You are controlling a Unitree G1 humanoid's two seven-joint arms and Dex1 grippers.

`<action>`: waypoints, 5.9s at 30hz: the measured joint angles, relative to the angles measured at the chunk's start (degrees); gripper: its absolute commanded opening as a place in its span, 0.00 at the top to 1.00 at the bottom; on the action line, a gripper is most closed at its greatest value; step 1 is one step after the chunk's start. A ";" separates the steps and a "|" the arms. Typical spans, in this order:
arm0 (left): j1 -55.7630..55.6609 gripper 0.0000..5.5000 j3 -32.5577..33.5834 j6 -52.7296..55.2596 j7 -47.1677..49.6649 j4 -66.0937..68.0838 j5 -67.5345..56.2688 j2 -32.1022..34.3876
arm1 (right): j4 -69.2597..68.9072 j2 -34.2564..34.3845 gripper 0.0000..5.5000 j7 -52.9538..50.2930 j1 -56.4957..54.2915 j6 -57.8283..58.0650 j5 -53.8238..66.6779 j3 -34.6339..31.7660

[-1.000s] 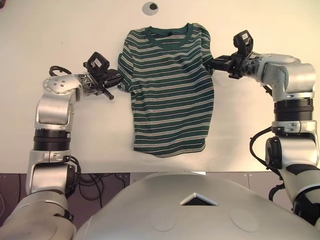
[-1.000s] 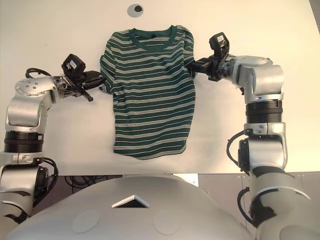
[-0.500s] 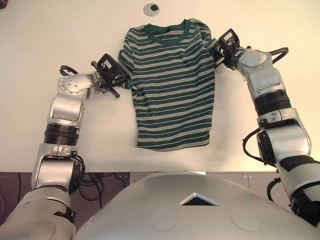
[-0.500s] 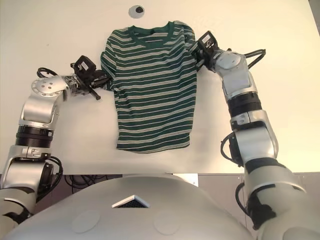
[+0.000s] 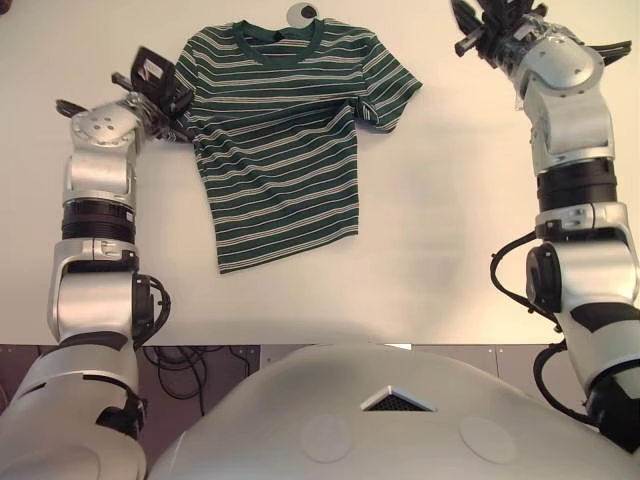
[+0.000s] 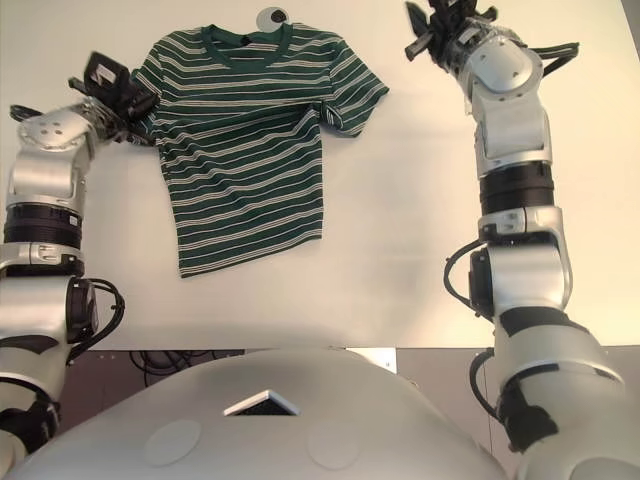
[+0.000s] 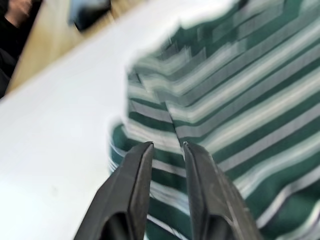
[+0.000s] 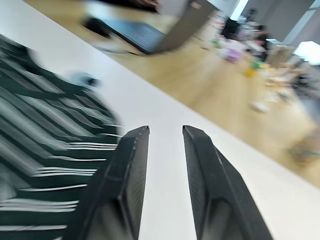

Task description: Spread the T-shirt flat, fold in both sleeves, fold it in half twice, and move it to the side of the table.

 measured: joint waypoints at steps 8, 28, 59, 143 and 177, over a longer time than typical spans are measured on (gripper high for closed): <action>9.94 0.81 -1.49 13.97 -9.26 -33.43 -7.59 2.74 | -20.72 -0.32 0.78 9.11 12.38 16.57 10.74 0.04; 34.20 0.86 -19.57 21.41 -18.86 -60.22 -10.90 14.44 | -52.55 0.42 0.77 0.16 40.15 28.40 18.13 0.25; 8.84 1.00 -1.93 51.21 -12.75 -61.45 -39.51 2.72 | -64.48 24.97 0.77 -21.48 45.36 47.02 36.54 4.81; 42.62 0.84 1.88 25.58 -16.03 -54.41 -18.14 19.74 | -19.96 27.11 0.62 -32.46 15.46 47.03 28.29 -11.26; 40.73 0.80 4.43 27.26 -12.70 -62.62 -19.69 14.25 | -14.45 -4.07 1.00 3.95 2.98 38.31 21.22 -1.87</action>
